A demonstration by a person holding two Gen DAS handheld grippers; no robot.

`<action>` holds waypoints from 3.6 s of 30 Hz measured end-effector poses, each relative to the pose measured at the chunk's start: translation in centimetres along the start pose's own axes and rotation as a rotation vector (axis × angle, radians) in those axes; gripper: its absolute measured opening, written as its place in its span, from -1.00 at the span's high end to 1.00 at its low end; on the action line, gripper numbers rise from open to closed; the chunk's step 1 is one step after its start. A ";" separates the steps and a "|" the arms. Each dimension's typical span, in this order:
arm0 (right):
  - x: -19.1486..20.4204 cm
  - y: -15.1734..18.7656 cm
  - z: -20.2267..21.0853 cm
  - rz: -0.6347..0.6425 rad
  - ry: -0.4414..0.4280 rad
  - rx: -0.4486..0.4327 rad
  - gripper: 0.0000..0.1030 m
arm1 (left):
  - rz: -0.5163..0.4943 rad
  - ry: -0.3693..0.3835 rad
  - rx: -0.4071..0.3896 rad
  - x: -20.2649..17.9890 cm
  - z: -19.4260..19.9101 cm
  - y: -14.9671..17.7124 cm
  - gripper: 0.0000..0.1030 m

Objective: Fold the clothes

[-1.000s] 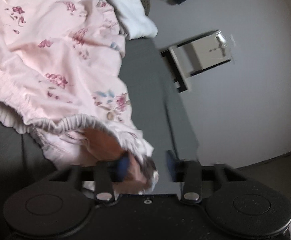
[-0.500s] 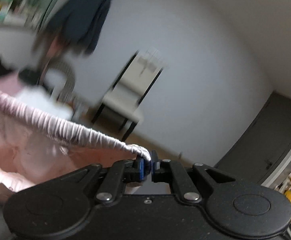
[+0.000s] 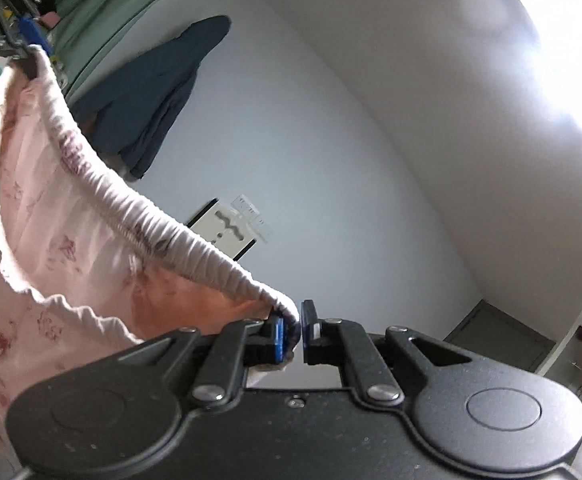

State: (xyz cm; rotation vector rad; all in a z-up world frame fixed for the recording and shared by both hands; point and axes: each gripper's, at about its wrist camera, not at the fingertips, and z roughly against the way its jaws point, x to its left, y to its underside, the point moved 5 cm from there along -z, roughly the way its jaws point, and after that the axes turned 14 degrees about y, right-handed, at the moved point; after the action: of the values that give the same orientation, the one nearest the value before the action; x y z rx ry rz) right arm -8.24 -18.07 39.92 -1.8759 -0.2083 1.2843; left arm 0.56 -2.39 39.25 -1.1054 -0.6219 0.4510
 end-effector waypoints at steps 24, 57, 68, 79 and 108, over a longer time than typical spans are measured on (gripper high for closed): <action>17.2 27.7 9.9 -0.050 -0.310 0.622 0.86 | 0.550 0.616 0.536 -12.1 -18.5 35.7 0.42; 14.3 30.8 9.4 -0.430 -0.208 0.732 0.84 | 0.230 0.260 0.485 -31.4 -20.7 45.6 -0.13; 14.6 30.6 8.6 -0.427 -0.219 0.736 0.84 | 0.193 0.452 0.458 -30.9 -20.6 45.3 -0.13; 14.8 30.3 8.0 -0.423 -0.228 0.741 0.84 | 0.062 0.331 0.534 -31.7 -22.5 45.7 0.16; 13.5 31.5 9.2 -0.417 -0.193 0.765 0.79 | -0.085 0.098 0.358 -31.0 -19.8 42.4 0.32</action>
State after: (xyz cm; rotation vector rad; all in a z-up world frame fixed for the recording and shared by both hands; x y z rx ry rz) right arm -19.20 -25.84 7.02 -0.9969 -0.1642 1.0459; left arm -10.76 -18.68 -13.25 -0.7531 -0.4773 0.4135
